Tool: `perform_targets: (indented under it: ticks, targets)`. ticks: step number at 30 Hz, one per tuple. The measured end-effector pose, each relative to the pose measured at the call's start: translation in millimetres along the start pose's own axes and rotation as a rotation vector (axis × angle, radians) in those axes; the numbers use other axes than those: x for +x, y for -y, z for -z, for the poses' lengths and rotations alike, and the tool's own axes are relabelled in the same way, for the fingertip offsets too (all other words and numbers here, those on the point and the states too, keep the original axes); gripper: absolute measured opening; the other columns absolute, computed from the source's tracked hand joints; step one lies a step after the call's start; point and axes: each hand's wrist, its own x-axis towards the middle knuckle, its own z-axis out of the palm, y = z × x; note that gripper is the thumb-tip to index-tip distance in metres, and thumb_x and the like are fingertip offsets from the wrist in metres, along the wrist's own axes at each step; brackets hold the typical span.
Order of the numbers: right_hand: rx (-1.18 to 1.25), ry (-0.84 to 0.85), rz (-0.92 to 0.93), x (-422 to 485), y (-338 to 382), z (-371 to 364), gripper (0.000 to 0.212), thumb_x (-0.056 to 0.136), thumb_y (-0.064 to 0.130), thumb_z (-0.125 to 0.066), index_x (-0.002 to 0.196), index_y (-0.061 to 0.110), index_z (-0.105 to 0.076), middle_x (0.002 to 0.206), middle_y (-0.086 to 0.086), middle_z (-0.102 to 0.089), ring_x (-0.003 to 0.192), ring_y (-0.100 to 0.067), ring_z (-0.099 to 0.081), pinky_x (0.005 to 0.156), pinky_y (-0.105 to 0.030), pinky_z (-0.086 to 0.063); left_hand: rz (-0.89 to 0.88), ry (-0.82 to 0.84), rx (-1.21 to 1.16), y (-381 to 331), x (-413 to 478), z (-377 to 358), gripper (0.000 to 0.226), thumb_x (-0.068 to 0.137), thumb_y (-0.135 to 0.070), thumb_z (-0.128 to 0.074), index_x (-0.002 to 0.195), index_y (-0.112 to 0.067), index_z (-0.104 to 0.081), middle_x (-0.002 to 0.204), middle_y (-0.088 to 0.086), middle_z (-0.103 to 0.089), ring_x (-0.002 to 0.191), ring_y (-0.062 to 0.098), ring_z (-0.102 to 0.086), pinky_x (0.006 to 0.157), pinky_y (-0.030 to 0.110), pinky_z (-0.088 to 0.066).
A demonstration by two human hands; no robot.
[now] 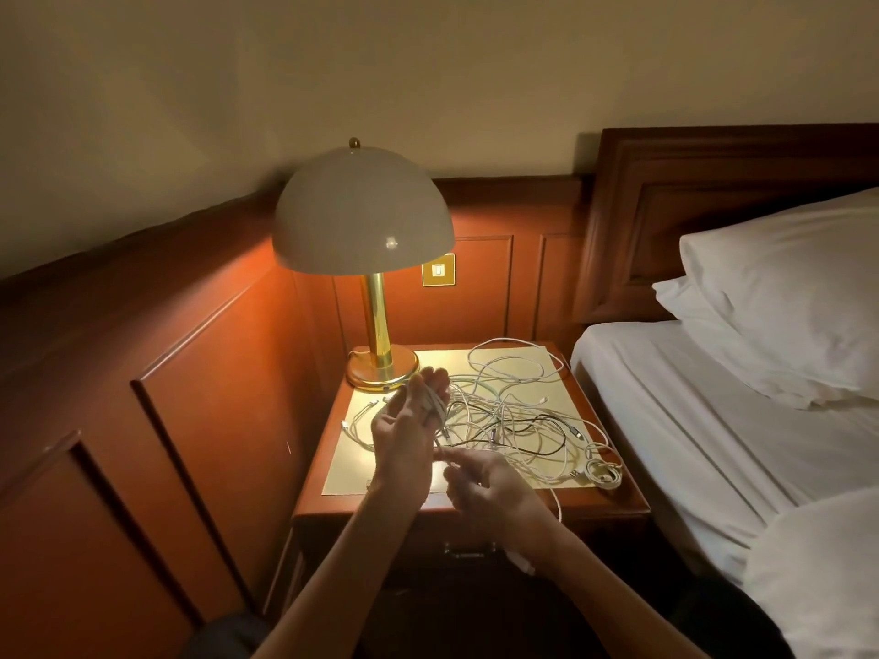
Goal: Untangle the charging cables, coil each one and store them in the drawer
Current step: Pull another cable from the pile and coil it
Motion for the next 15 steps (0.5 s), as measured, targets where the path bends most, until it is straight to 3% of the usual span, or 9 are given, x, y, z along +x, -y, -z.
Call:
perform_targets:
  ticks: [2, 4, 6, 8, 10, 12, 15]
  targets:
    - [-0.213, -0.007, -0.069, -1, 3, 9, 0.031, 0.104, 0.013, -0.048, 0.131, 0.018, -0.061, 0.074, 0.001, -0.061, 0.059, -0.004, -0.054, 0.054, -0.014, -0.044, -0.223, -0.001, 0.351, 5, 1, -2, 0.017, 0.099, -0.018, -0.056, 0.102, -0.01, -0.071, 0.1, 0.001, -0.076, 0.096, 0.009, -0.071, 0.088, 0.025, -0.054]
    - [-0.583, 0.048, 0.017, -4, 11, 23, 0.033, 0.102, 0.012, -0.051, 0.131, 0.022, -0.062, 0.098, -0.003, -0.071, 0.079, -0.008, -0.063, 0.065, -0.013, -0.046, -0.417, 0.079, 0.629, 15, -1, 0, 0.017, 0.099, -0.018, -0.057, 0.098, -0.011, -0.073, 0.097, -0.007, -0.076, 0.089, -0.001, -0.07, 0.076, 0.019, -0.056]
    - [-0.911, 0.073, 0.173, -9, 18, 35, 0.031, 0.099, 0.014, -0.055, 0.126, 0.026, -0.065, 0.11, -0.001, -0.072, 0.092, -0.011, -0.066, 0.075, -0.02, -0.051, -0.449, 0.316, 0.747, 24, -2, 8, 0.014, 0.098, -0.015, -0.058, 0.092, -0.011, -0.071, 0.091, -0.009, -0.073, 0.085, 0.0, -0.07, 0.07, 0.021, -0.057]
    - [-1.163, 0.077, 0.349, -9, 22, 49, 0.028, 0.096, 0.016, -0.061, 0.121, 0.028, -0.066, 0.104, 0.001, -0.072, 0.088, -0.014, -0.068, 0.074, -0.025, -0.054, -0.404, 0.492, 0.811, 24, -3, 12, 0.019, 0.099, -0.01, -0.055, 0.082, -0.012, -0.064, 0.076, -0.012, -0.065, 0.071, 0.002, -0.066, 0.061, 0.021, -0.052]
    - [-1.201, 0.117, 0.444, -4, 27, 65, 0.025, 0.094, 0.015, -0.066, 0.116, 0.027, -0.069, 0.095, 0.005, -0.073, 0.08, -0.007, -0.068, 0.076, -0.024, -0.058, -0.287, 0.577, 0.838, 13, -4, 11, 0.026, 0.102, -0.017, -0.049, 0.079, -0.012, -0.062, 0.069, -0.008, -0.065, 0.066, 0.006, -0.065, 0.062, 0.027, -0.053]
    - [-1.019, 0.138, 0.468, -1, 37, 78, 0.015, 0.096, 0.018, -0.065, 0.108, 0.023, -0.073, 0.084, 0.012, -0.07, 0.07, -0.002, -0.065, 0.073, -0.022, -0.057, -0.122, 0.648, 0.808, -3, -2, 10, 0.036, 0.105, -0.026, -0.04, 0.08, -0.012, -0.062, 0.067, -0.004, -0.066, 0.067, 0.011, -0.068, 0.067, 0.036, -0.056]
    - [-0.808, 0.06, 0.444, 2, 50, 84, 0.011, 0.093, 0.023, -0.067, 0.104, 0.02, -0.07, 0.084, 0.014, -0.069, 0.067, 0.001, -0.063, 0.072, -0.02, -0.057, -0.052, 0.723, 0.748, -29, 1, 3, 0.041, 0.107, -0.023, -0.035, 0.076, -0.015, -0.06, 0.062, -0.006, -0.058, 0.063, 0.012, -0.066, 0.063, 0.029, -0.053]
